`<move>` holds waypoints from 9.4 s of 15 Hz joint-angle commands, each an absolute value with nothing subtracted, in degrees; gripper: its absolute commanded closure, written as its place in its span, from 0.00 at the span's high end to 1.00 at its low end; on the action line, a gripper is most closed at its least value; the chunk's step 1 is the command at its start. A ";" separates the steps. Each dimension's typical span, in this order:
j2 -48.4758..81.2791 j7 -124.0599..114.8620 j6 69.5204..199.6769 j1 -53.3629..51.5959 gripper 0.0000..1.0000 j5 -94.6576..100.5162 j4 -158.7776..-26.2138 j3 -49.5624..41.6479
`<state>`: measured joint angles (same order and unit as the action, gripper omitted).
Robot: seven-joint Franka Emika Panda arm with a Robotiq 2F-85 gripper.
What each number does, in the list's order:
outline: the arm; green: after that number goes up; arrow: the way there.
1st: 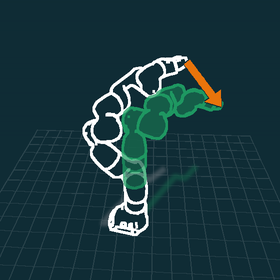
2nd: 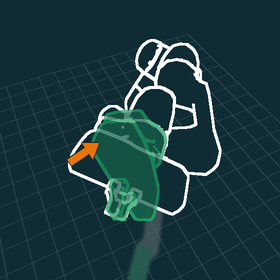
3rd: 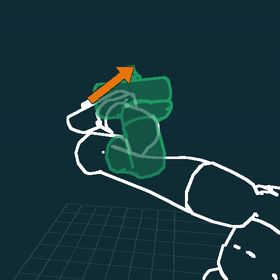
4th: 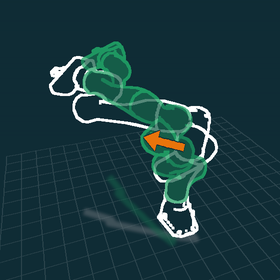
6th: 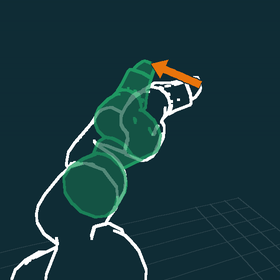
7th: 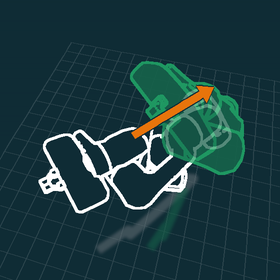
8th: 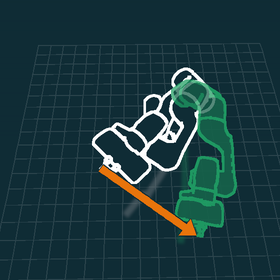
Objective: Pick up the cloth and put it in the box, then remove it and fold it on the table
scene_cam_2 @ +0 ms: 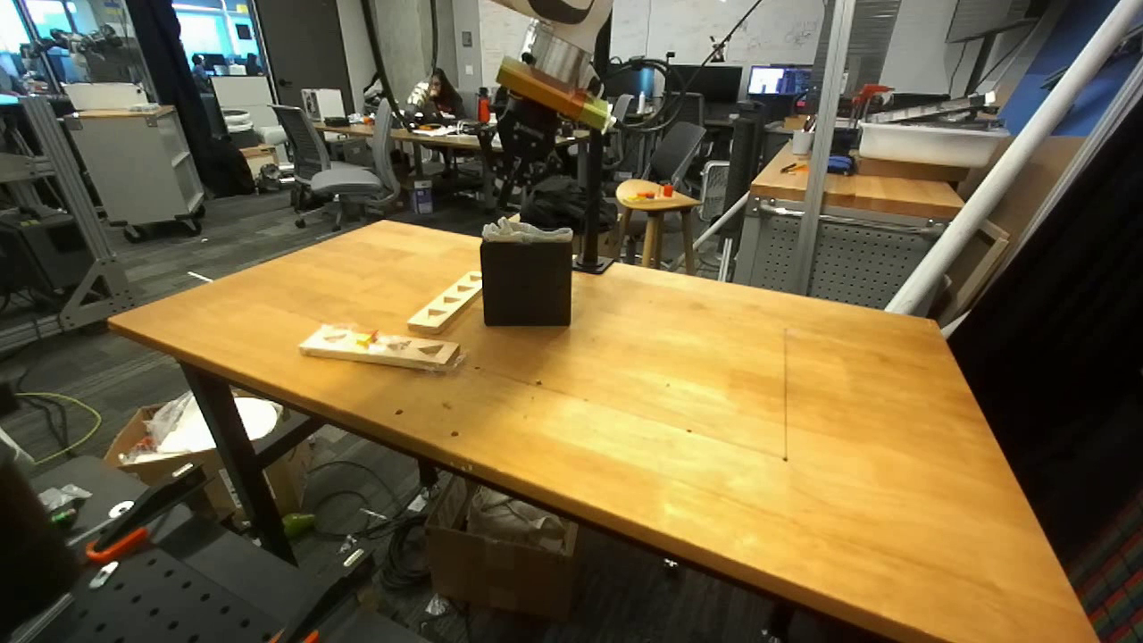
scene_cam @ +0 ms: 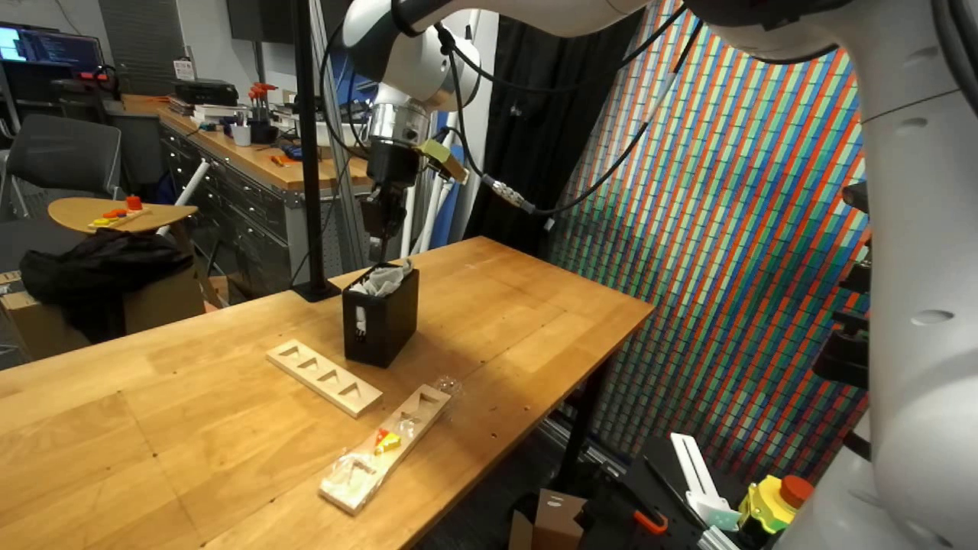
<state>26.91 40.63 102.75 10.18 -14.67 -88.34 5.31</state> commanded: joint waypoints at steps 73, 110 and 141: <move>39.56 42.92 93.89 8.82 0.51 -5.23 -67.58 4.78; 47.33 42.29 96.10 9.81 0.02 -8.34 -68.96 6.26; 37.68 42.23 95.33 9.39 0.02 -6.29 -70.38 4.57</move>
